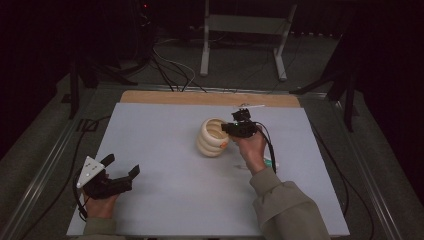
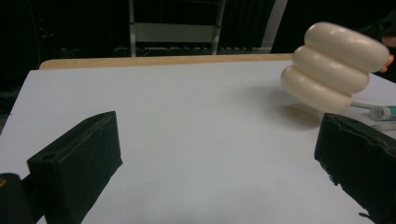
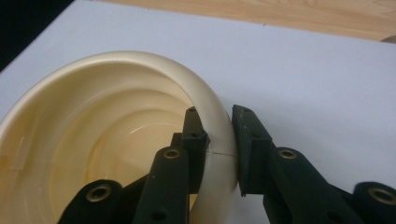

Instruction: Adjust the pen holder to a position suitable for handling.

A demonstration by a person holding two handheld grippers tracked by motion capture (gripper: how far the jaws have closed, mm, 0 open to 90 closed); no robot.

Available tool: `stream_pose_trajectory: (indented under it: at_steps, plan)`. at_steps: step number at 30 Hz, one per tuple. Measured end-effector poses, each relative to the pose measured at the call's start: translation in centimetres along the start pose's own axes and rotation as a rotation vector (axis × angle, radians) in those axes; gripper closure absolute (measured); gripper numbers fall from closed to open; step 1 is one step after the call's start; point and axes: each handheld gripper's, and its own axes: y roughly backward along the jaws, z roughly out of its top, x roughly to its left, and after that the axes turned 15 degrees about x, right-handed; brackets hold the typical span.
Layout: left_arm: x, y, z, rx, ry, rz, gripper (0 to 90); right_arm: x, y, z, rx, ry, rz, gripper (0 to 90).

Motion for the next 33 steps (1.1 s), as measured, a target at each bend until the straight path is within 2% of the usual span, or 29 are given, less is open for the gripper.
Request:
stream_pose_trajectory:
  at_steps: [7,12,13,14,15,16,19,20,22,24,28,33]
  plan:
    - [0.0,0.0,0.0,-0.003,0.001,-0.002,1.0,1.9,-1.4,-0.2,0.029,0.045,-0.024,76.6]
    - [0.1,0.0,0.0,-0.002,0.002,-0.002,1.0,2.6,-2.2,-0.4,0.048,0.06,-0.036,75.7]
    - [0.1,0.1,0.0,-0.003,0.002,-0.003,1.0,2.7,-2.3,-0.4,0.043,0.063,-0.023,71.9]
    - [0.1,0.1,0.0,-0.003,0.002,-0.002,1.0,2.5,-2.4,-0.4,0.028,0.052,0.023,58.6]
    - [0.1,0.1,0.0,-0.003,0.002,-0.002,1.0,2.2,-2.4,-0.3,0.023,0.031,0.088,47.7]
    - [0.1,0.1,0.0,-0.003,0.002,-0.002,1.0,2.1,-2.4,-0.3,0.017,0.009,0.125,36.7]
    - [0.1,0.0,0.0,-0.003,0.001,-0.003,1.0,2.1,-2.2,-0.2,-0.011,0.016,0.111,17.6]
    - [0.1,0.0,0.0,-0.003,0.003,-0.003,1.0,2.1,-2.1,-0.2,-0.012,0.022,0.11,13.9]
    - [0.1,0.0,0.0,-0.002,0.003,-0.003,1.0,2.1,-2.0,-0.2,-0.021,0.031,0.099,7.1]
    - [0.0,0.0,0.0,-0.003,0.002,-0.002,1.0,2.1,-1.9,-0.2,-0.022,0.041,0.111,3.1]
    - [0.1,0.0,0.0,-0.003,0.004,-0.002,1.0,2.3,-1.4,-0.2,-0.042,0.066,0.13,0.8]
    - [0.2,0.0,0.0,-0.004,0.009,-0.001,1.0,2.5,-0.8,-0.1,-0.056,0.088,0.125,0.0]
